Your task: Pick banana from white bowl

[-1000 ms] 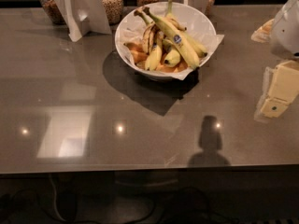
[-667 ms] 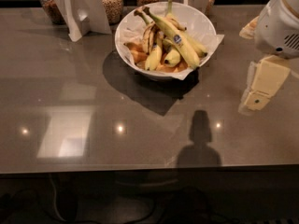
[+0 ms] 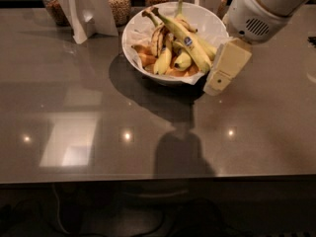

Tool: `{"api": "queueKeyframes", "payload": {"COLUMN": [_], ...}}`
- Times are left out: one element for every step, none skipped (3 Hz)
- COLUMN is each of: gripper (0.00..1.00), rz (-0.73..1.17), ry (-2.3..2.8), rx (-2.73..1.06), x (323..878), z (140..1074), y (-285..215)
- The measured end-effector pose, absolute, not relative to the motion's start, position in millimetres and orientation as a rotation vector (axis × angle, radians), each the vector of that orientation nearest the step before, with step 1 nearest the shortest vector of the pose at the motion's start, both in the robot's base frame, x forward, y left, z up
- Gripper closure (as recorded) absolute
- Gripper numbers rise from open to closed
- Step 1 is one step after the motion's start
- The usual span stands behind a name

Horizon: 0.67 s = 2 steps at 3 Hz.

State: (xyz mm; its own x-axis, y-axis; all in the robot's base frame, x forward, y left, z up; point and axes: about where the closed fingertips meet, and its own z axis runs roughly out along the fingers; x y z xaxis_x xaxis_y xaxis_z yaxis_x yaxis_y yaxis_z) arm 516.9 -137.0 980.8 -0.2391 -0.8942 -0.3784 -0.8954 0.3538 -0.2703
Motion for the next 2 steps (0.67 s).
{"api": "queueKeyframes", "payload": {"gripper": [0.13, 0.27], "rz": [0.039, 0.069], "ry": [2.118, 2.072], "rx": [-1.436, -1.354], "x": [554, 585], "z": [989, 994], "y": [-114, -99]}}
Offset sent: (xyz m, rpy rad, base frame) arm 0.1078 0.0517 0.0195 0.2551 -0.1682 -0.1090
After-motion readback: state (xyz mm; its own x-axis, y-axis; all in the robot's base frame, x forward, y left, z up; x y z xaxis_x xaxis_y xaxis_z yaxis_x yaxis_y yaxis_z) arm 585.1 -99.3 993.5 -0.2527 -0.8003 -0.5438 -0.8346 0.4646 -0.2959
